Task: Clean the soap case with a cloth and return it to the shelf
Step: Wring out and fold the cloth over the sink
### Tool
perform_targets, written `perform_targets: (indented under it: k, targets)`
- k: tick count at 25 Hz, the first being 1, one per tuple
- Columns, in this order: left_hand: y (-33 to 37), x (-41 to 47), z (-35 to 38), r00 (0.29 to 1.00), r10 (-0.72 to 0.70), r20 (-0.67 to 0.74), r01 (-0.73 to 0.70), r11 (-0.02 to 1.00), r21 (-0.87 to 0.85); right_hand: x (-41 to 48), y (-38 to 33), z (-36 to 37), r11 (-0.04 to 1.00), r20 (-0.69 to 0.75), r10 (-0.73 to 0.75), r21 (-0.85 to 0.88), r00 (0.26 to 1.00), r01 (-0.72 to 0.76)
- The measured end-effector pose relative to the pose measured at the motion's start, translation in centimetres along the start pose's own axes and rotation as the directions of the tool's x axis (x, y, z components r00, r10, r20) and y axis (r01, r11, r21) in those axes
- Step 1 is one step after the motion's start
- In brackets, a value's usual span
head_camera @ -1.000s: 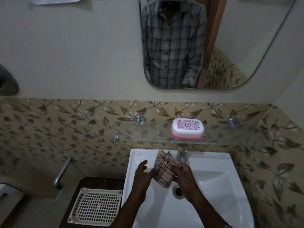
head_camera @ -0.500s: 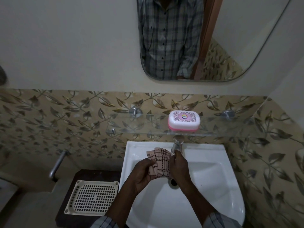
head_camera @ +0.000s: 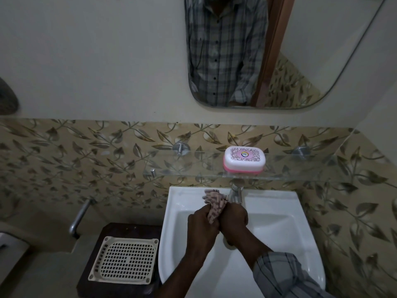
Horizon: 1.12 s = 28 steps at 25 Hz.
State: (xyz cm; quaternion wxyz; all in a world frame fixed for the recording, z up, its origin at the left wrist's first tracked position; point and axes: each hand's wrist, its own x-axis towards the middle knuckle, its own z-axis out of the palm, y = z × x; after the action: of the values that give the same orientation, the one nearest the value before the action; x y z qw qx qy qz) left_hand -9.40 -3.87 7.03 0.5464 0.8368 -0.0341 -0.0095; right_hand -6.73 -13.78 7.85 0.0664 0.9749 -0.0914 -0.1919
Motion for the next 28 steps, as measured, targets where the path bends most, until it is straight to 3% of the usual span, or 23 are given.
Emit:
perform_targets:
  k: [1, 2, 4, 5, 6, 7, 9, 10, 11, 14, 16, 18, 20, 23, 25, 26, 28]
  targets:
    - [-0.1, 0.1, -0.1, 0.995, 0.076, 0.062, -0.081, 0.993, 0.081, 0.0, 0.2, 0.3, 0.996, 0.024, -0.043, -0.072, 0.999, 0.044]
    - [-0.1, 0.2, -0.5, 0.978, 0.160, 0.132, -0.178, 0.973, 0.144, 0.4, 0.5, 1.1, 0.997, -0.013, -0.056, 0.061, 0.998, 0.056]
    - [0.1, 0.5, -1.1, 0.929, 0.279, 0.244, -0.325, 0.929, 0.176, 0.7, 1.4, 1.8, 0.865, -0.044, -0.040, 0.499, 0.998, 0.056]
    - [0.1, 0.6, -1.2, 0.923, 0.276, 0.268, -0.321, 0.937, 0.140, 0.9, 1.5, 1.6, 0.867, -0.010, -0.159, 0.476, 0.987, 0.144]
    - [0.1, 0.6, -1.1, 0.942, 0.223, 0.253, -0.249, 0.966, 0.076, 0.7, 2.2, 1.6, 0.903, 0.047, -0.290, 0.344, 0.956, 0.257]
    - [-0.2, 0.6, -0.9, 0.969, 0.134, 0.207, -0.130, 0.991, -0.034, 0.9, 2.9, 1.5, 0.932, 0.113, -0.308, 0.233, 0.945, 0.276]
    - [-1.1, 0.8, -0.7, 0.991, -0.119, 0.053, 0.129, 0.962, -0.240, 0.9, 3.1, 0.6, 0.937, 0.152, -0.216, 0.309, 0.965, 0.161]
    - [-1.6, 1.2, -0.9, 0.972, -0.233, -0.006, 0.220, 0.928, -0.300, 1.1, 3.3, 0.6, 0.890, 0.131, -0.179, 0.443, 0.975, 0.103]
    - [-2.2, 1.8, -1.2, 0.948, -0.318, -0.012, 0.293, 0.887, -0.356, 1.2, 3.3, 0.7, 0.837, 0.053, -0.216, 0.524, 0.975, 0.158]
    - [-3.1, 2.9, -2.3, 0.904, -0.383, 0.192, 0.423, 0.724, -0.545, -0.1, 2.5, 1.6, 0.490, -0.142, -0.385, 0.806, 0.912, 0.333]
    - [-3.4, 3.2, -2.7, 0.883, -0.338, 0.326, 0.470, 0.662, -0.585, -1.1, 1.6, 2.1, 0.300, -0.235, -0.326, 0.893, 0.916, 0.336]
    - [-3.7, 3.4, -3.0, 0.871, -0.294, 0.393, 0.483, 0.657, -0.579, -0.9, 1.5, 2.1, 0.203, -0.279, -0.222, 0.924, 0.934, 0.324]
    - [-4.2, 3.7, -3.5, 0.864, -0.287, 0.414, 0.497, 0.622, -0.605, 0.0, 2.3, 1.8, 0.053, -0.253, -0.208, 0.962, 0.945, 0.269]
    - [-4.8, 4.2, -4.7, 0.858, -0.323, 0.399, 0.513, 0.524, -0.680, 1.0, 3.2, 2.1, -0.331, -0.132, -0.075, 0.938, 0.988, 0.101]
    - [-5.4, 4.7, -5.8, 0.846, -0.378, 0.377, 0.529, 0.501, -0.685, 1.5, 4.0, 2.2, -0.612, 0.013, -0.098, 0.788, 0.995, -0.071]
    - [-5.6, 4.9, -6.3, 0.831, -0.398, 0.388, 0.551, 0.499, -0.669, 1.7, 4.4, 2.3, -0.680, 0.073, -0.148, 0.717, 0.986, -0.155]
    - [-6.0, 4.8, -7.4, 0.805, -0.395, 0.442, 0.591, 0.482, -0.647, 1.7, 4.8, 2.5, -0.649, 0.135, -0.211, 0.721, 0.968, -0.242]
